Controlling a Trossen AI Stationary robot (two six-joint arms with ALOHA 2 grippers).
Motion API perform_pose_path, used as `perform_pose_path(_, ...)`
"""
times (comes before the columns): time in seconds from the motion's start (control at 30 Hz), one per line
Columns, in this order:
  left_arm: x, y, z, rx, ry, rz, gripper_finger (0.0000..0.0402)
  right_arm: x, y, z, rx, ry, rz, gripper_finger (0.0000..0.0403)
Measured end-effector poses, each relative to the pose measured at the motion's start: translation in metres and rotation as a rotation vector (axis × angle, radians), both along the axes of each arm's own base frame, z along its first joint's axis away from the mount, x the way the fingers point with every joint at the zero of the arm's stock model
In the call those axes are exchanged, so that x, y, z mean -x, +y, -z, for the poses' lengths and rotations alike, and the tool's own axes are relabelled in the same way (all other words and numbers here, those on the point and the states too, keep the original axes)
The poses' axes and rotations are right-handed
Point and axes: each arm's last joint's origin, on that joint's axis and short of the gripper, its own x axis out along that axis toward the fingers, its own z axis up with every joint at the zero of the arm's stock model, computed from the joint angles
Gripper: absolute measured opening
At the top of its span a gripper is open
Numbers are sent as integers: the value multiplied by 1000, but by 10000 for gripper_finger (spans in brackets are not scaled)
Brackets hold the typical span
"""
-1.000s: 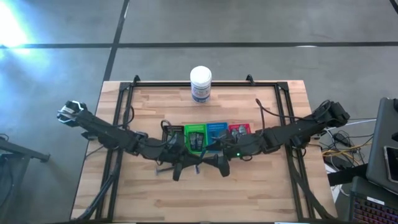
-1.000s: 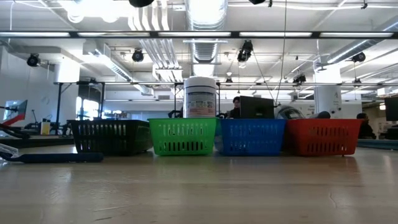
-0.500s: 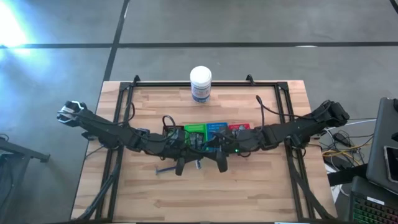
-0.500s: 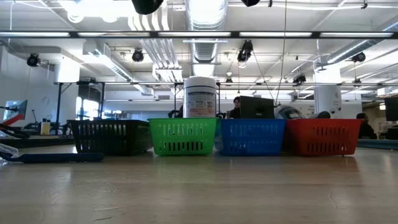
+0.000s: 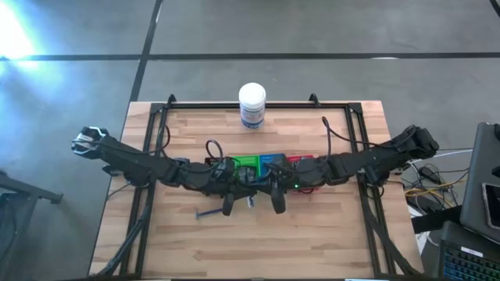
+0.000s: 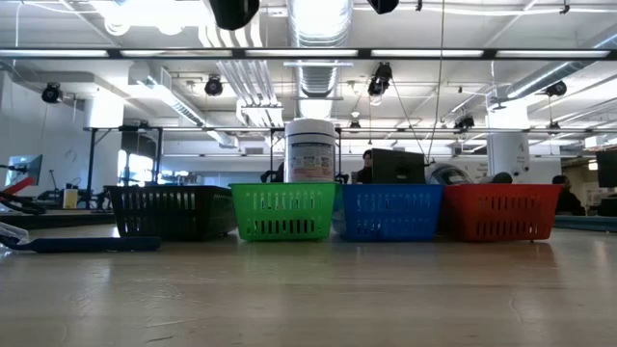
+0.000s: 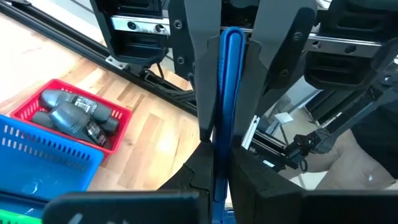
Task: Pick & Place Travel size toiletries
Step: Put the blue razor into the blue bin
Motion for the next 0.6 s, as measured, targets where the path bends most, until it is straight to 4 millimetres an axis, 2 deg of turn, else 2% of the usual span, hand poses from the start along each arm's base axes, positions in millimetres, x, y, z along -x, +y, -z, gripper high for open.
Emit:
perform_pose_path(0.2, 0, 1, 2, -11, 24, -11, 26, -1, -5, 2, 3, 18, -5, 29)
perform_pose_path(0.27, 0, 2, 5, -24, 43, -51, 39, -1, -9, 5, 7, 44, 9, 28)
perform_pose_path(0.47, 4, 8, 13, -74, 134, -198, 148, 2, -32, 23, -37, 234, 115, 27)
perform_pose_path(0.6, 13, 11, 28, -75, 300, -248, 222, 7, -55, 39, -126, 375, 251, 27)
